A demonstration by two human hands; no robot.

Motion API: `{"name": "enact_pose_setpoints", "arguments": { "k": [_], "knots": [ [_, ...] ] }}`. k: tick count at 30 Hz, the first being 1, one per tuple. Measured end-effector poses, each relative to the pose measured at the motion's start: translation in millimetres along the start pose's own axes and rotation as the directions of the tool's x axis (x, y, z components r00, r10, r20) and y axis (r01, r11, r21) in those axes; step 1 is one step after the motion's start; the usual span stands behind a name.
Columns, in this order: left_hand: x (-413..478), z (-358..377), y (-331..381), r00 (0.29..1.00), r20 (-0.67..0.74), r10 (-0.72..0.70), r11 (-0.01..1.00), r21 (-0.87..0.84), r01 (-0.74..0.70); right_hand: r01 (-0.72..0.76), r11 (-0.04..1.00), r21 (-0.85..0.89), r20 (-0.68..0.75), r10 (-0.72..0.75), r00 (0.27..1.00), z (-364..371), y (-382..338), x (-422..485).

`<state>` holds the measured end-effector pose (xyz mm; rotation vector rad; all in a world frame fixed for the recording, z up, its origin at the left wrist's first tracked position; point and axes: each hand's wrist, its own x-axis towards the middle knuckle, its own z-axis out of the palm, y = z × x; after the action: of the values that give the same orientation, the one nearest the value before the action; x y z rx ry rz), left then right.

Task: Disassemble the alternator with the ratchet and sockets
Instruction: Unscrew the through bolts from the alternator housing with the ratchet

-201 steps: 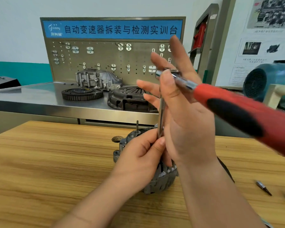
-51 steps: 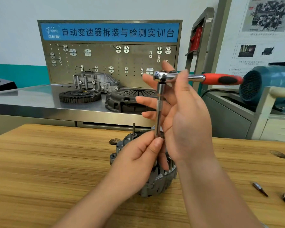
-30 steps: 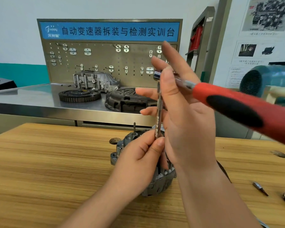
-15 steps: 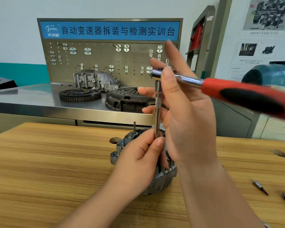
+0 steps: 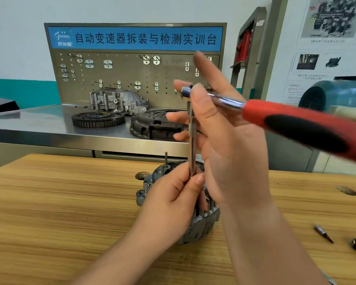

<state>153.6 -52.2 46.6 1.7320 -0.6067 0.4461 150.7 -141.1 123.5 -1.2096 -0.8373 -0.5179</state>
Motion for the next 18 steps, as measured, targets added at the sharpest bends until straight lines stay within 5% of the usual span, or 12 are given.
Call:
{"name": "enact_pose_setpoints", "arguments": {
  "k": [9,18],
  "knots": [
    [-2.6,-4.2,0.4,0.997,0.071,0.018,0.998,-0.055,-0.014,-0.229,0.951,0.21,-0.04,0.242,0.969,-7.0,3.3,0.7],
    [-0.6,1.9,4.1,1.0,-0.01,0.01,0.999,0.038,-0.01,-0.03,0.997,0.072,-0.073,0.035,0.997,-0.2,4.0,-1.0]
  ]
}}
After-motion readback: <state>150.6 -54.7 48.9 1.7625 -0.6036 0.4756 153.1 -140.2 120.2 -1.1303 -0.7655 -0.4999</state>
